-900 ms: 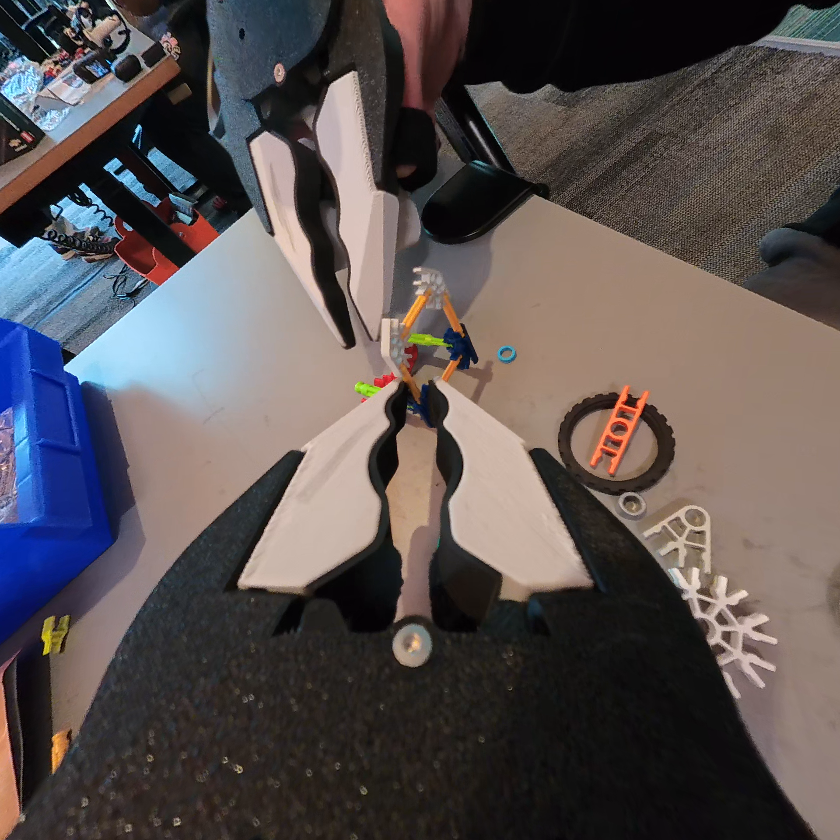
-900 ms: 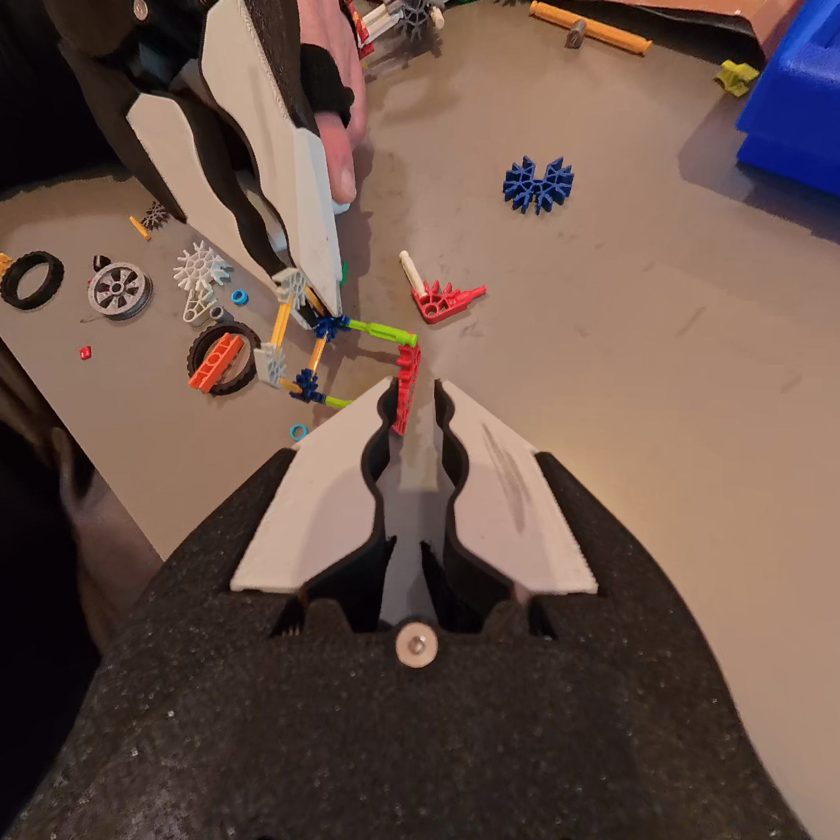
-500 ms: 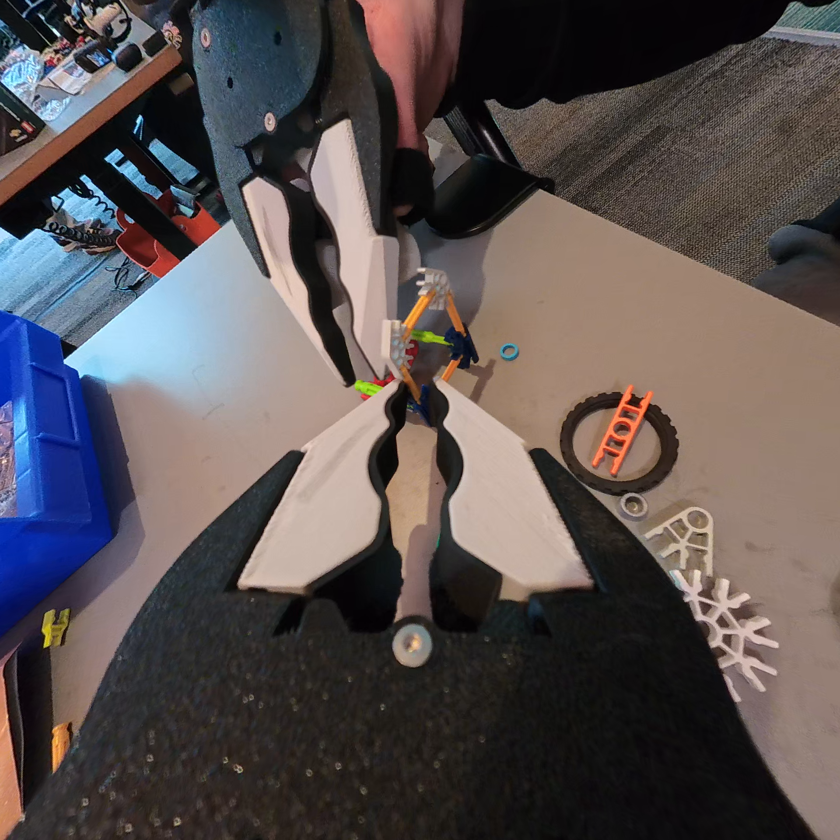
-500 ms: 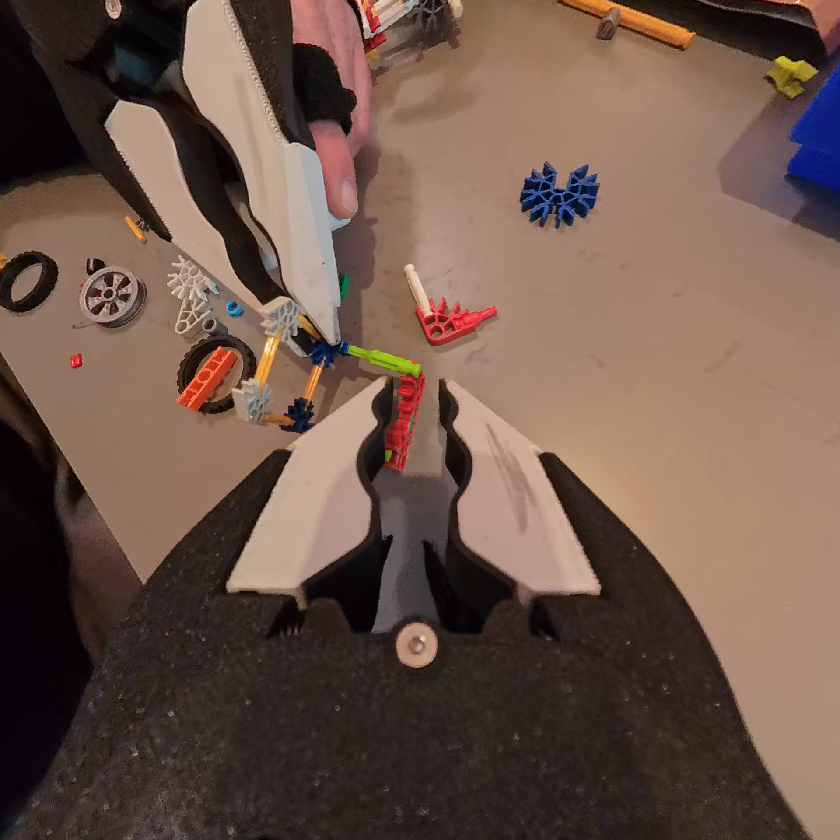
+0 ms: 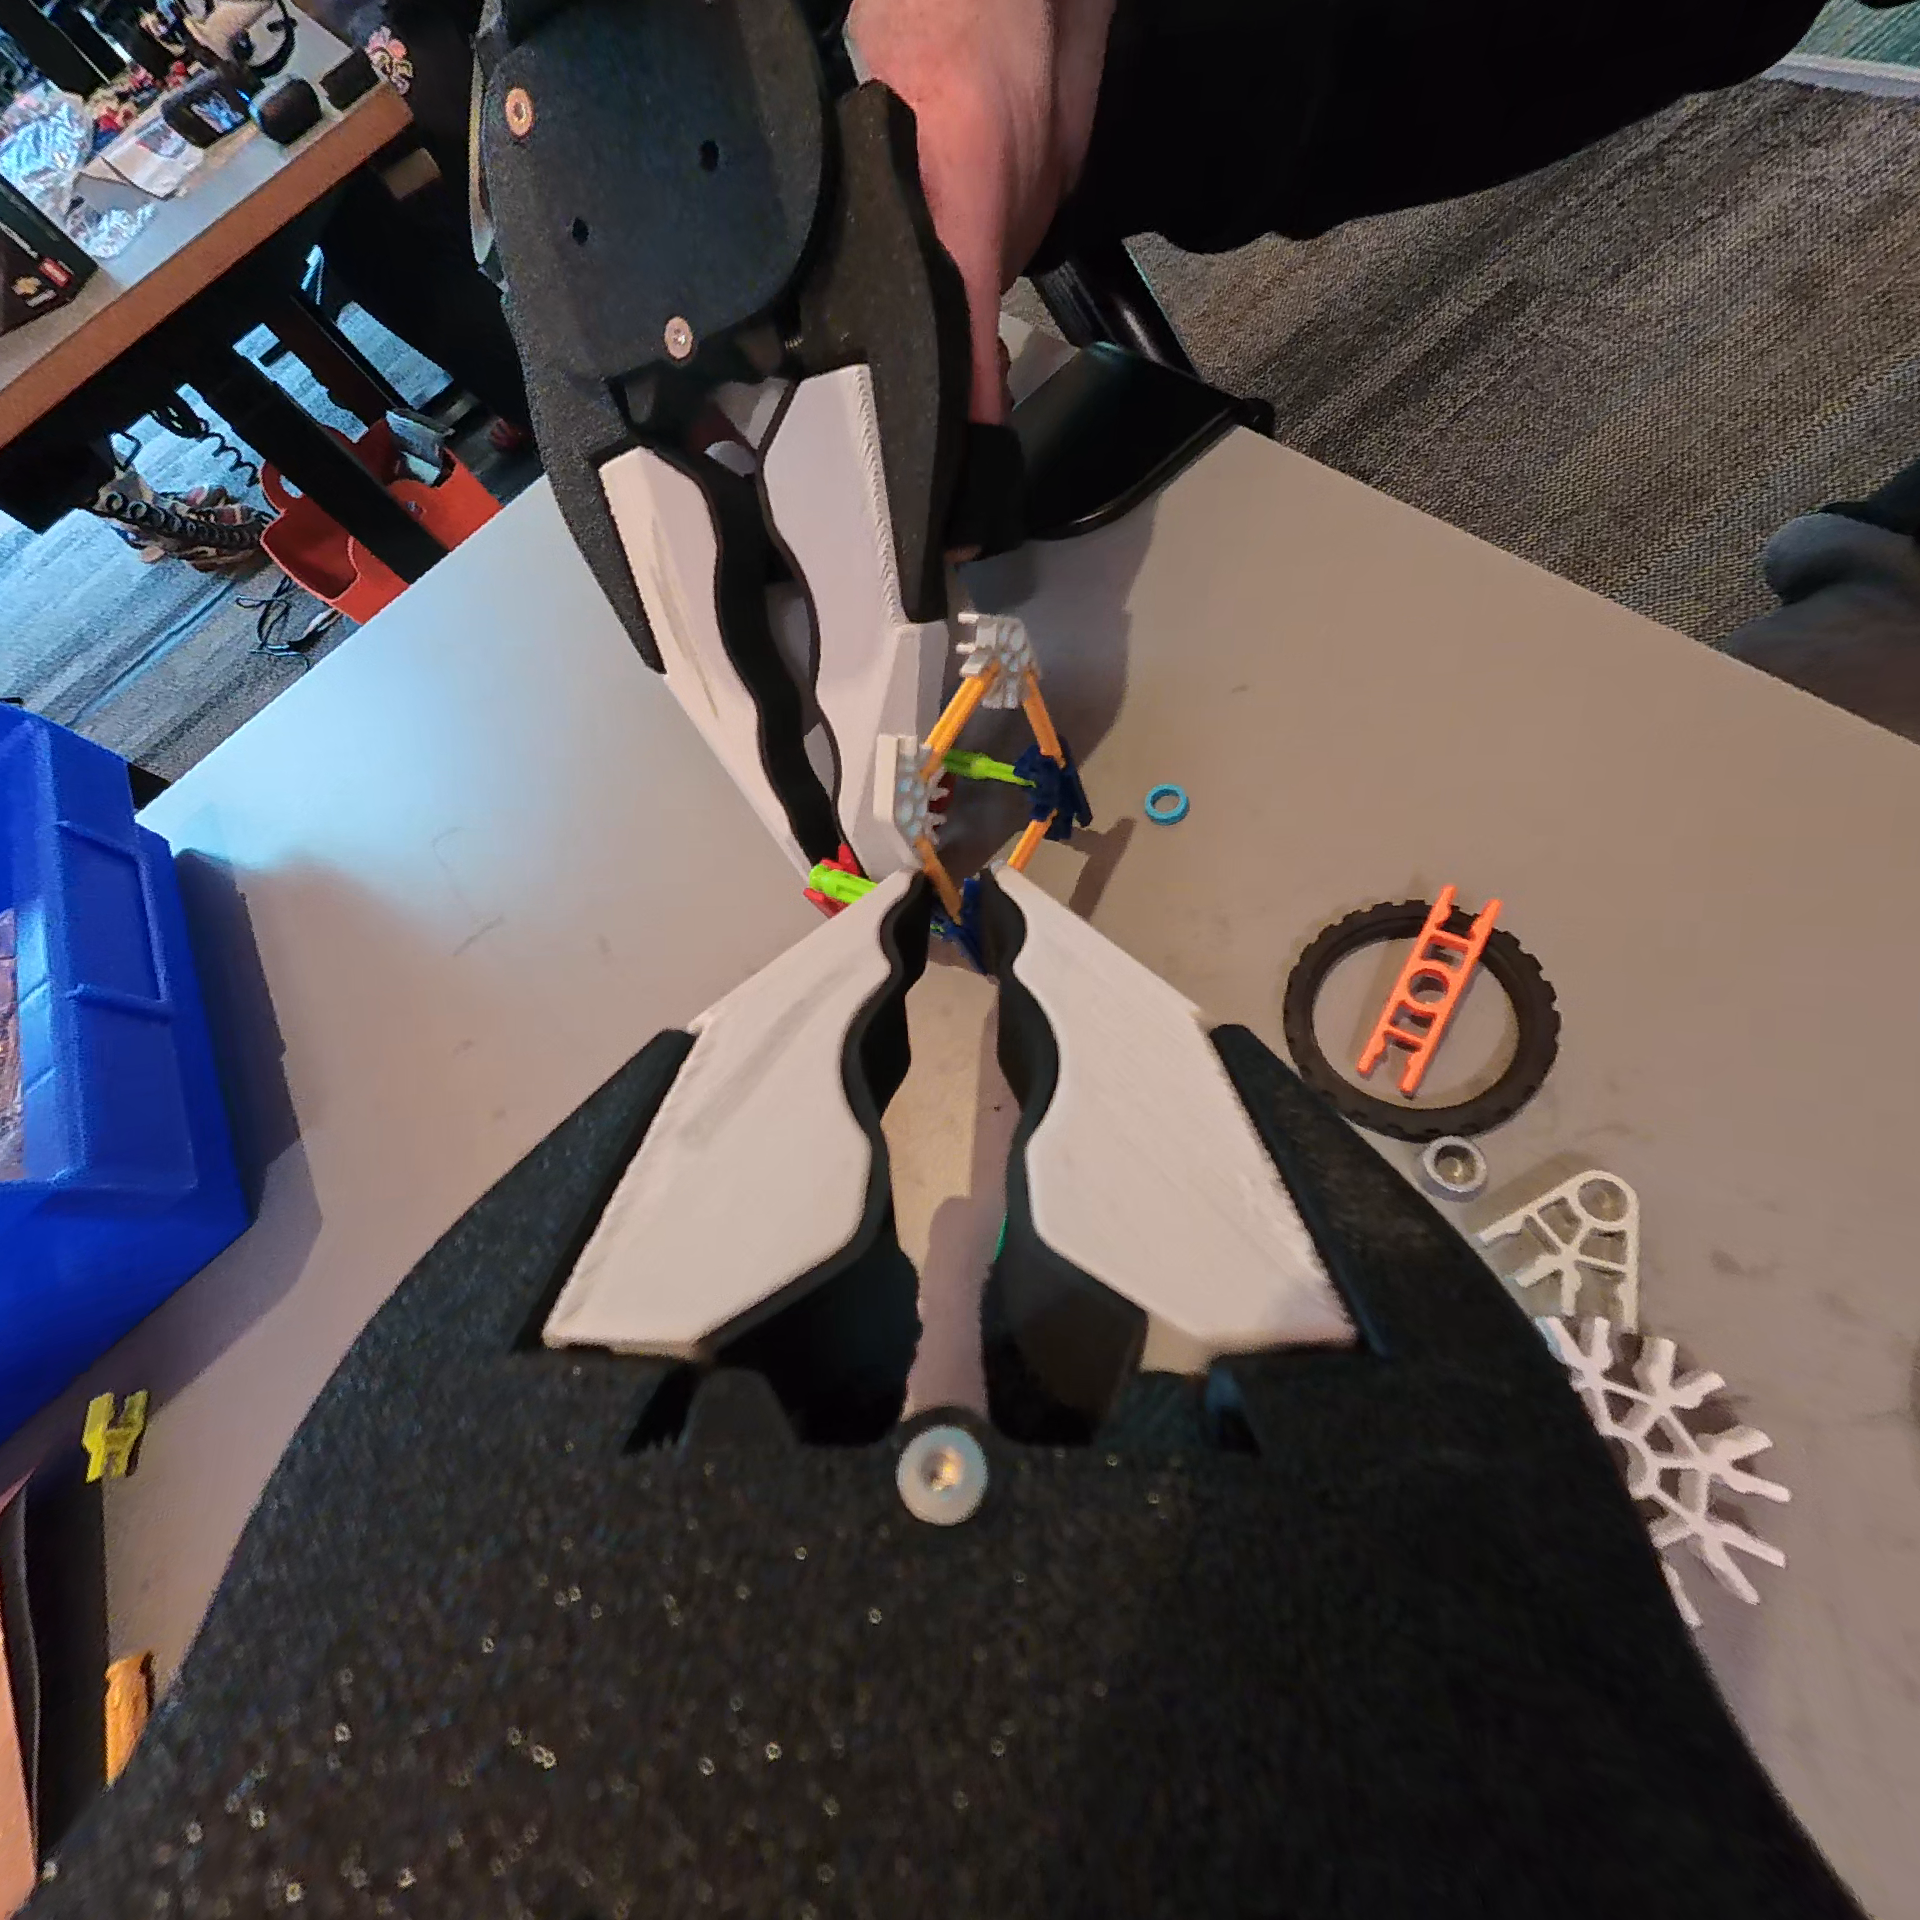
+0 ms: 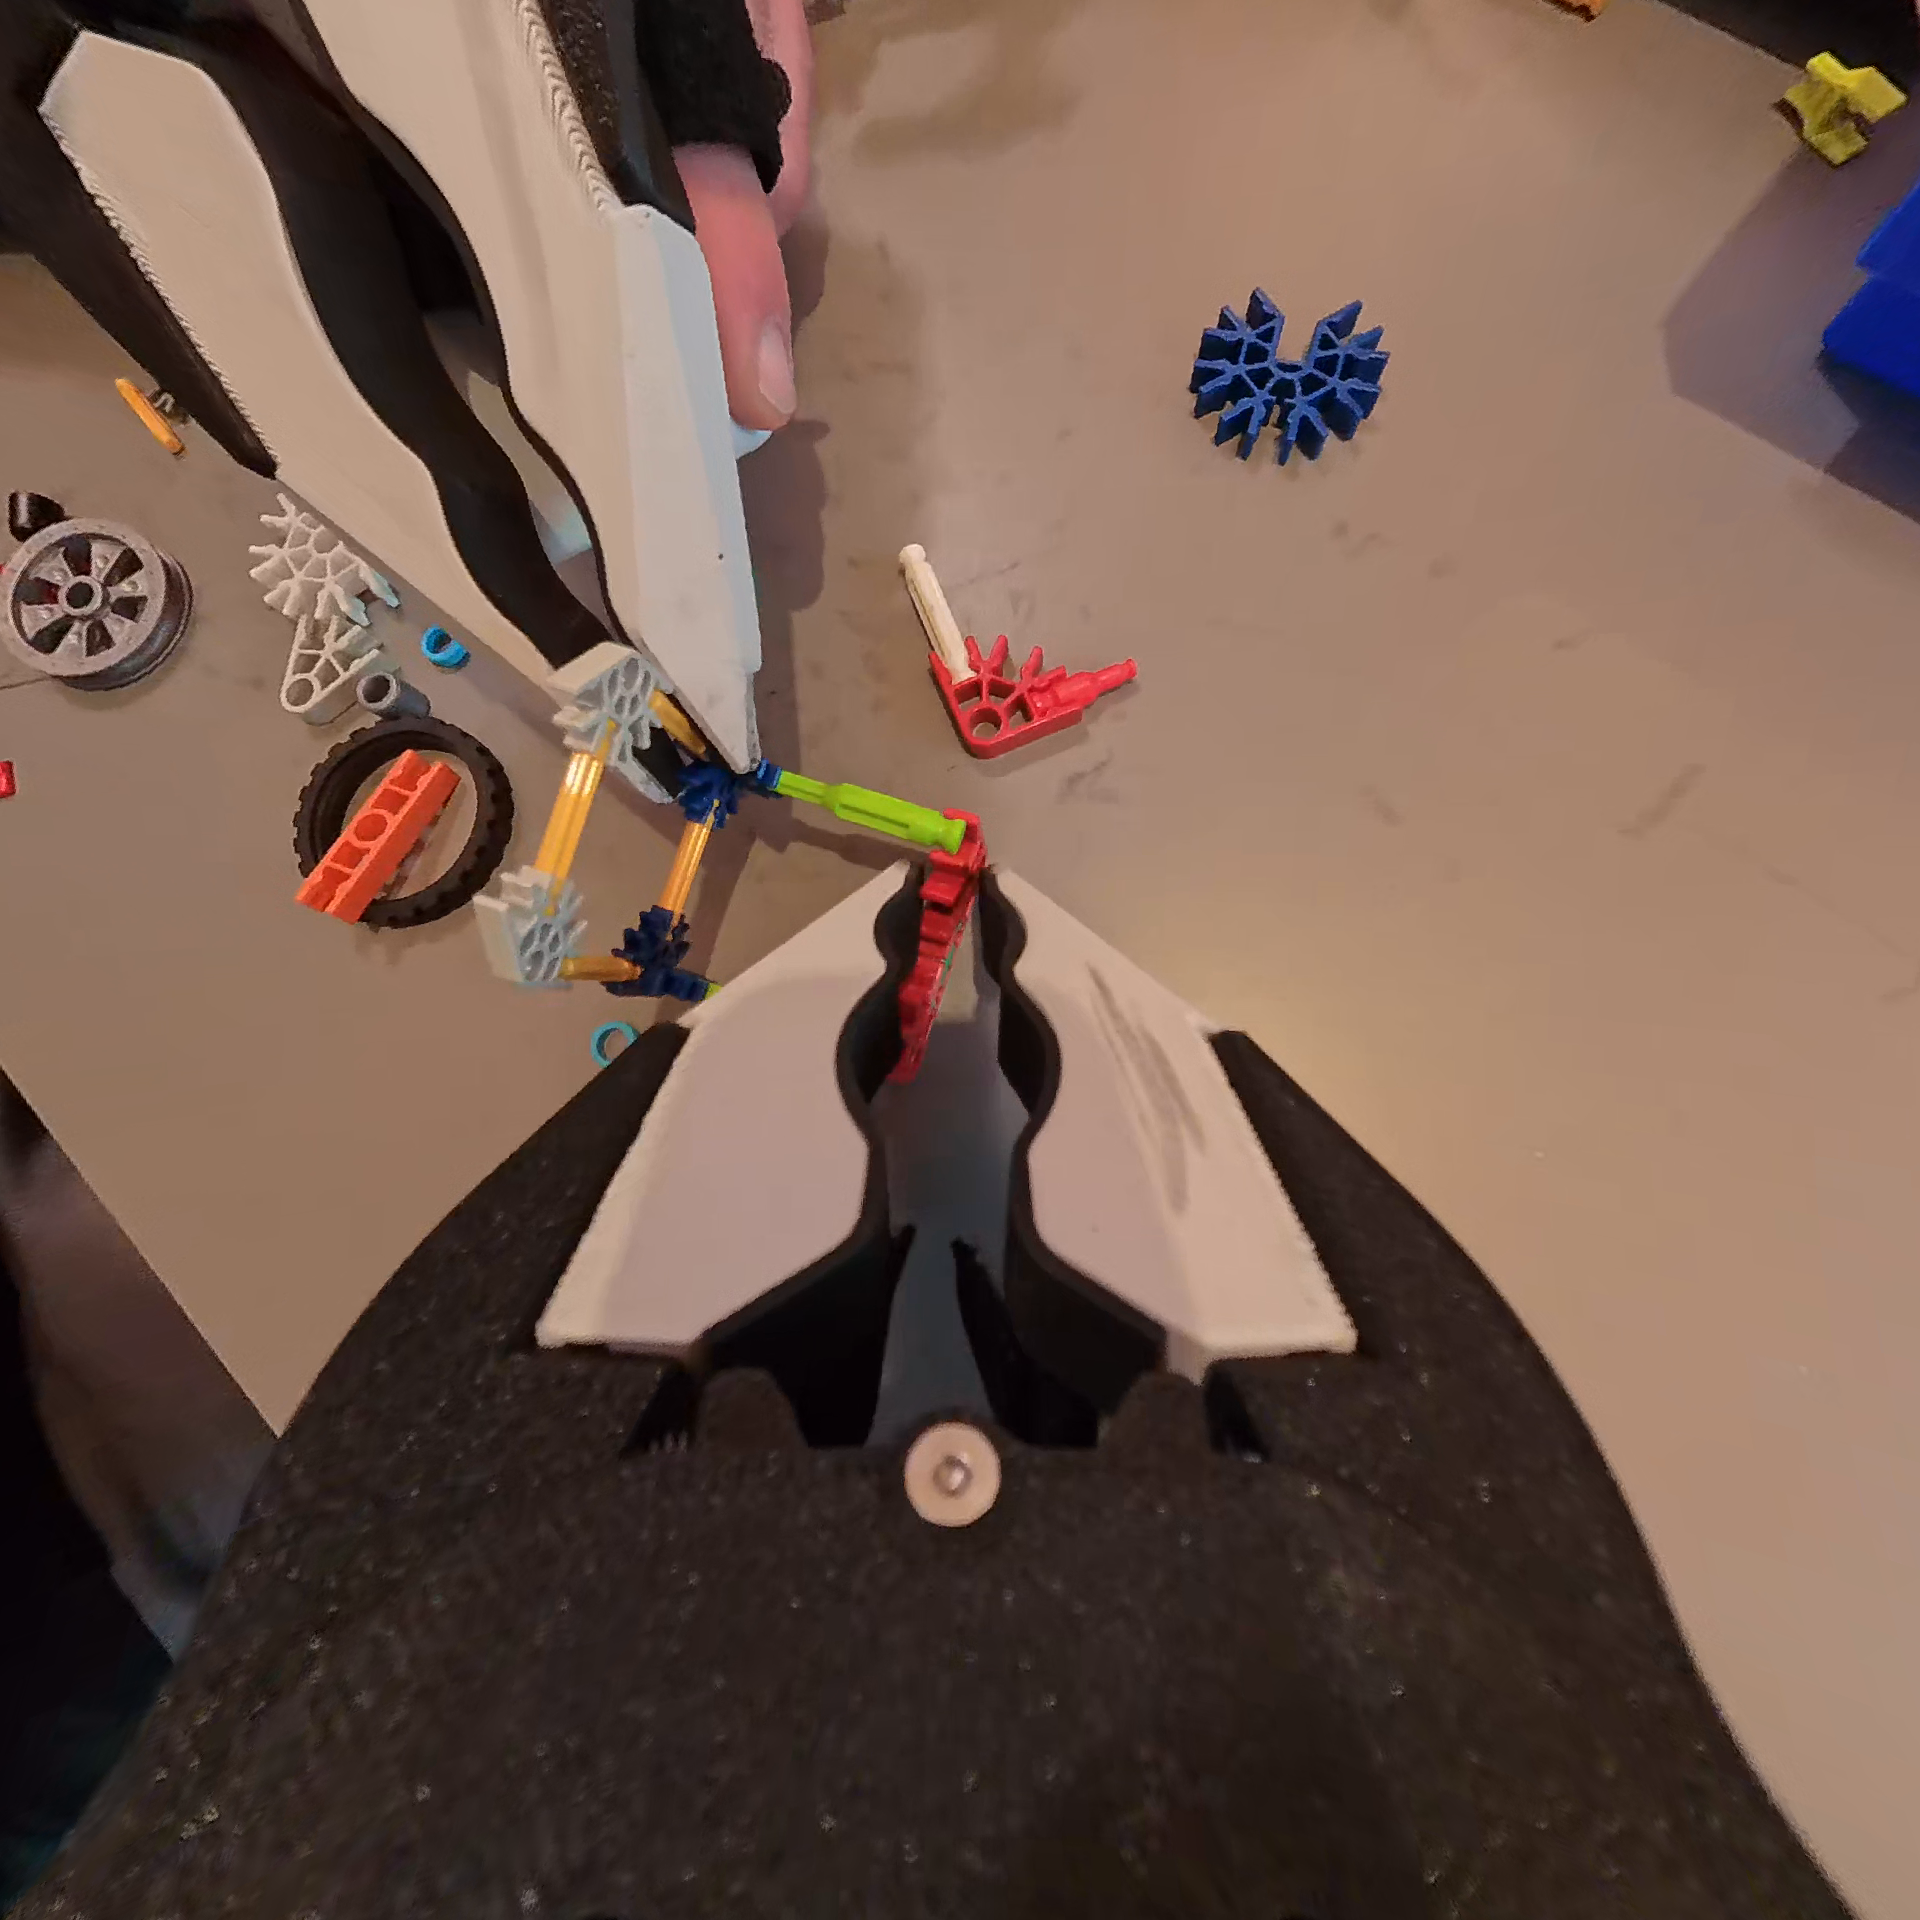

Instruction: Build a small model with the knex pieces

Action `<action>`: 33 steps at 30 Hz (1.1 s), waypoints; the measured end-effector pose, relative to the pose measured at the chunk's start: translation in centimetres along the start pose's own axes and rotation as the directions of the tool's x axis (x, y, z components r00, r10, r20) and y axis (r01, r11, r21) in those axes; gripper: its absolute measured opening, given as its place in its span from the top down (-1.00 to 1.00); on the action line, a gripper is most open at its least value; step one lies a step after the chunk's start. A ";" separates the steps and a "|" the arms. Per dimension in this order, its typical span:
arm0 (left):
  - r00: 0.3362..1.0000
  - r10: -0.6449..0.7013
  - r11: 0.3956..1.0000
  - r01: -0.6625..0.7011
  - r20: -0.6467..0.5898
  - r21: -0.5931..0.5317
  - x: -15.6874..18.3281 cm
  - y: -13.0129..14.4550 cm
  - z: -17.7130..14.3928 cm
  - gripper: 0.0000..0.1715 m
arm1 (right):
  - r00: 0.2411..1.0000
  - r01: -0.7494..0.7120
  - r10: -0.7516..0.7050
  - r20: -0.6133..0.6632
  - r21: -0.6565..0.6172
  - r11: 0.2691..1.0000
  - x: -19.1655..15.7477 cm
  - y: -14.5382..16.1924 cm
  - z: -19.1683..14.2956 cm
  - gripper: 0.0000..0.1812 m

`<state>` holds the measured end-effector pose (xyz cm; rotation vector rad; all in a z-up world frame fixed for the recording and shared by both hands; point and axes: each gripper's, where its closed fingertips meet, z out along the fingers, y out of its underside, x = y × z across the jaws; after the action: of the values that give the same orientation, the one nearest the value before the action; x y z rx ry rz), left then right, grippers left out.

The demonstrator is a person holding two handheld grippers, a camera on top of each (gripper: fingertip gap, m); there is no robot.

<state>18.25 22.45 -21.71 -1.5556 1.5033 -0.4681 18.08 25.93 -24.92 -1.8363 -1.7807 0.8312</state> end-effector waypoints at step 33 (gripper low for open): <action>1.000 -0.008 1.000 0.008 -0.011 -0.025 0.3 0.4 0.1 0.93 | 1.000 0.028 -0.028 0.012 0.002 1.000 -0.2 -0.6 -0.5 0.84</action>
<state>18.13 22.25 -22.20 -1.5810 1.5168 -0.4648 18.03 25.85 -24.14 -1.8045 -1.8090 0.8344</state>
